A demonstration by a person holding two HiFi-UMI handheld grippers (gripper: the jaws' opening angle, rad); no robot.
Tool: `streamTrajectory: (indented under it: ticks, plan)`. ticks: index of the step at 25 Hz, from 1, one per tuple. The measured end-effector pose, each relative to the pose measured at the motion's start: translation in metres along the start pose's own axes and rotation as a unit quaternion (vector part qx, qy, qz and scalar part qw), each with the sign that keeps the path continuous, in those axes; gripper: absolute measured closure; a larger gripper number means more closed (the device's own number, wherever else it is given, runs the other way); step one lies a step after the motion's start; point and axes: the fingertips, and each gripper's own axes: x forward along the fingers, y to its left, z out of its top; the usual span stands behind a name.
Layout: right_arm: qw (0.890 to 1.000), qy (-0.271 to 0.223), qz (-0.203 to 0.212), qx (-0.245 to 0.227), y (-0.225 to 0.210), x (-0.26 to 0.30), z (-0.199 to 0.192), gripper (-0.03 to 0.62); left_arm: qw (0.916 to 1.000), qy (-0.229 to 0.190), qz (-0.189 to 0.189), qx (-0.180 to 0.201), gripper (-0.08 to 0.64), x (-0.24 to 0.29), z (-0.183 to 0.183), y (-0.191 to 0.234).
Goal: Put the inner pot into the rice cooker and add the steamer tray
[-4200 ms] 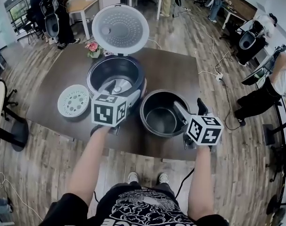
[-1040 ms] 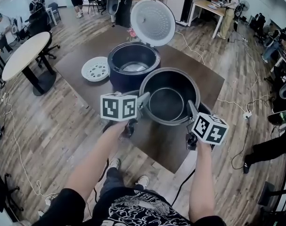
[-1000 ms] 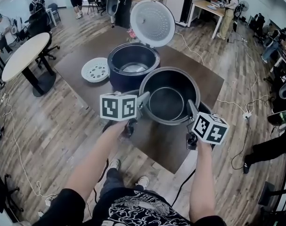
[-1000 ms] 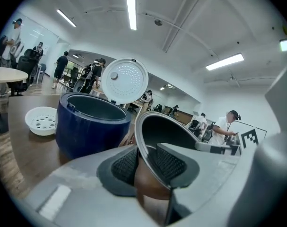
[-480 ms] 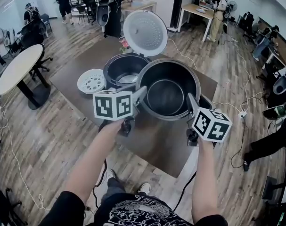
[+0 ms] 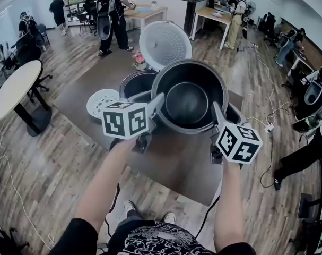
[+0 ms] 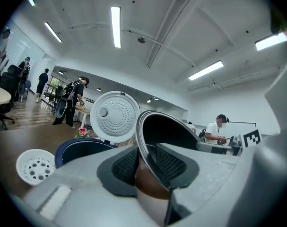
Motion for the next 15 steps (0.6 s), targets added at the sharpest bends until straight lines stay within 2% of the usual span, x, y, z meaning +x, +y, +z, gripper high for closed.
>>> streamTrajectory:
  ticks: [8,15]
  plan:
    - [0.999,-0.032,-0.019,-0.015,0.043,0.023,0.016,0.44,0.9996,-0.027,-0.01,0.005,0.448,-0.011,0.032,0.044]
    - [0.999,-0.031,-0.023,-0.014,0.089,0.057,0.014,0.44,0.9995,-0.028,-0.011,0.005,0.448,-0.025,0.048,0.098]
